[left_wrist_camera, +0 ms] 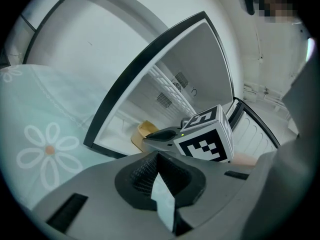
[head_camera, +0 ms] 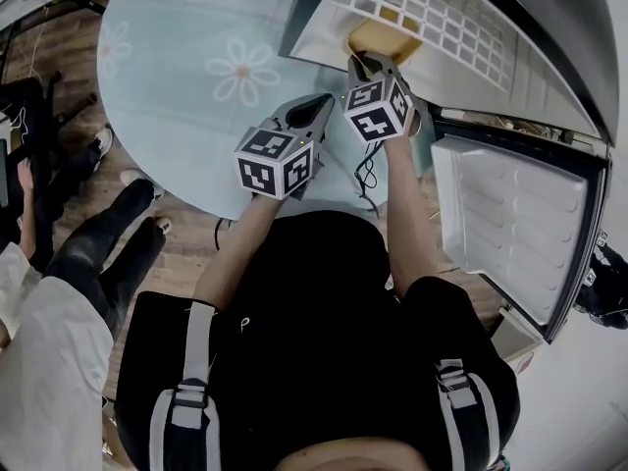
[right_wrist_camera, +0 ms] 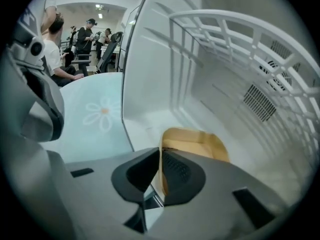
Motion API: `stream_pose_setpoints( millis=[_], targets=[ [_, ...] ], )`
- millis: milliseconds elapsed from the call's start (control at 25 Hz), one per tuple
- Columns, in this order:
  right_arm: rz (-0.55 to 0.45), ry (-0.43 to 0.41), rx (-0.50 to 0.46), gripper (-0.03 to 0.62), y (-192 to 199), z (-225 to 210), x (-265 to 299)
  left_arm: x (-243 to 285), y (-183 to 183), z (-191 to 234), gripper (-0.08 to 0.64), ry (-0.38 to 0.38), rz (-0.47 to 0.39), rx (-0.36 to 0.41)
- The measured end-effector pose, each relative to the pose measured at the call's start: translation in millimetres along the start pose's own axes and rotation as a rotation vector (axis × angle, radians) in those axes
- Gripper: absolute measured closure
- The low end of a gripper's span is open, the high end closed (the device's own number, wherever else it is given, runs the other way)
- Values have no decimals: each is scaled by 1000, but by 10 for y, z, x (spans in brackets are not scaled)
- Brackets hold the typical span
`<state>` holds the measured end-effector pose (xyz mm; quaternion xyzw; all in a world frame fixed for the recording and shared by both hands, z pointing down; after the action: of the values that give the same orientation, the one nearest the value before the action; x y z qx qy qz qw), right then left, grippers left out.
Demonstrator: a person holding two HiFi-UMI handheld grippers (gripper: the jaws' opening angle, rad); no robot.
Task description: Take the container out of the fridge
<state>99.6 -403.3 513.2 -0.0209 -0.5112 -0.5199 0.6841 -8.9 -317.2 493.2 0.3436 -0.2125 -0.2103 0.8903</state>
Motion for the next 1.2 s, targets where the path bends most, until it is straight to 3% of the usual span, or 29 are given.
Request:
stream_pose_setpoints(
  millis=[360,720,880,1200],
  targets=[
    [-181,-21,166,568,-20,46,-553,-121,3,-235,560,7,-17,58],
    [-319,-29,168,568,-71,250,-1243,-488,-4,-648,560,31,-116,131],
    [-351,-27,136,568,-71,353,-1511,-628,-46,-779,560,32,-148,163],
    [-296,-46,-37,568,122,707,-1887,-805,106,-1027,560,43,-112,237]
  ],
)
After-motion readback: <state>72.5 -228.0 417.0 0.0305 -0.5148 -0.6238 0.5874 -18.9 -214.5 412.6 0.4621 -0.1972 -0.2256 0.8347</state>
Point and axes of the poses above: the fingertips, and each gripper's own axes: x forward along the fingers, z to its left, y out of its underside, the point moved 6 cm from there along -x, backward along the fingers, and after that the axes turned 6 degrees about y, right-handed, at the moved point
